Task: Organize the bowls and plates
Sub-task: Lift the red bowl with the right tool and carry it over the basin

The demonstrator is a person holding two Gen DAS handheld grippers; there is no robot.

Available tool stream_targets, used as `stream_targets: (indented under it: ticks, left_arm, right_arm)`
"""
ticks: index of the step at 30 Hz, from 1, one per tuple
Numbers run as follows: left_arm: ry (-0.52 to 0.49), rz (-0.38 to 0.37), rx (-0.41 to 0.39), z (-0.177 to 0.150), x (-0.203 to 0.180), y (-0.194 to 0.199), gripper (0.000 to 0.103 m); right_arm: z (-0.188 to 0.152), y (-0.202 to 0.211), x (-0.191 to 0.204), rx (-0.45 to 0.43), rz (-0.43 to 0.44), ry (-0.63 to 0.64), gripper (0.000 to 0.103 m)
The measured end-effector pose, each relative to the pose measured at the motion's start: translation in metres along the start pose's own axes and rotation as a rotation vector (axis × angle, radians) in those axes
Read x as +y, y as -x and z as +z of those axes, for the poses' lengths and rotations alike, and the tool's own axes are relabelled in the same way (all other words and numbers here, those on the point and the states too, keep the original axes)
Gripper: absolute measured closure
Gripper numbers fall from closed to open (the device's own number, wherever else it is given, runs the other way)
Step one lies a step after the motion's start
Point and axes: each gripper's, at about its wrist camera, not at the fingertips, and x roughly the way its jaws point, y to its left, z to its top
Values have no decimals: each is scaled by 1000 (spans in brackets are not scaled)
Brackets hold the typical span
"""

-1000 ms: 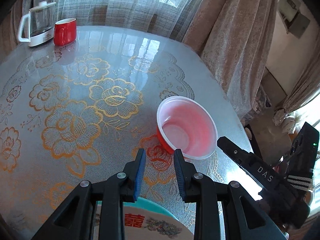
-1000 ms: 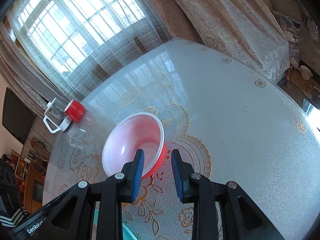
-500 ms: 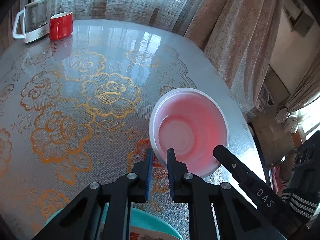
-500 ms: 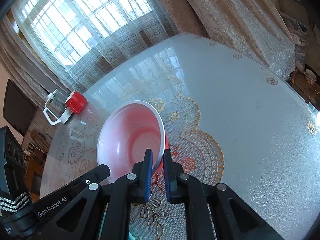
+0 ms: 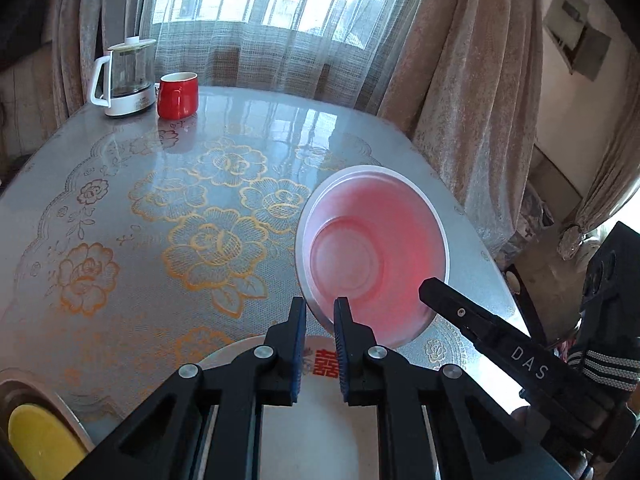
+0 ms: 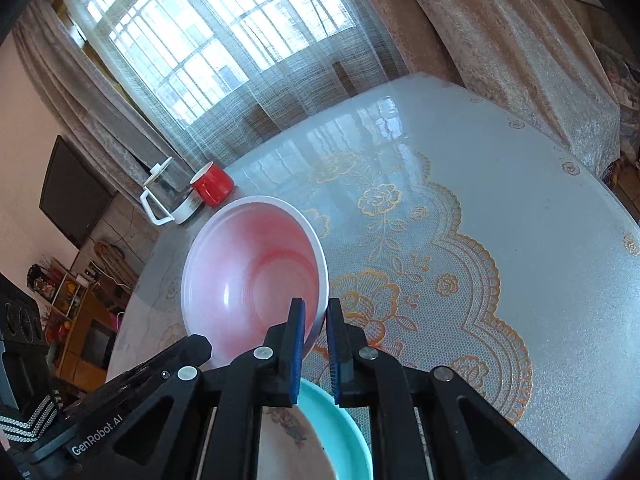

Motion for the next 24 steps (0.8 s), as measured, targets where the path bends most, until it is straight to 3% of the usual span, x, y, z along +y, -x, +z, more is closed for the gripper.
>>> stream_targets:
  ticks: [11, 24]
  left_arm:
    - [60, 36, -75, -44, 48, 72, 89]
    - [134, 62, -134, -104, 102, 143, 88]
  right_arm:
    - [-40, 23, 64, 22, 111, 101, 93]
    - [-91, 25, 122, 112, 216, 188, 93]
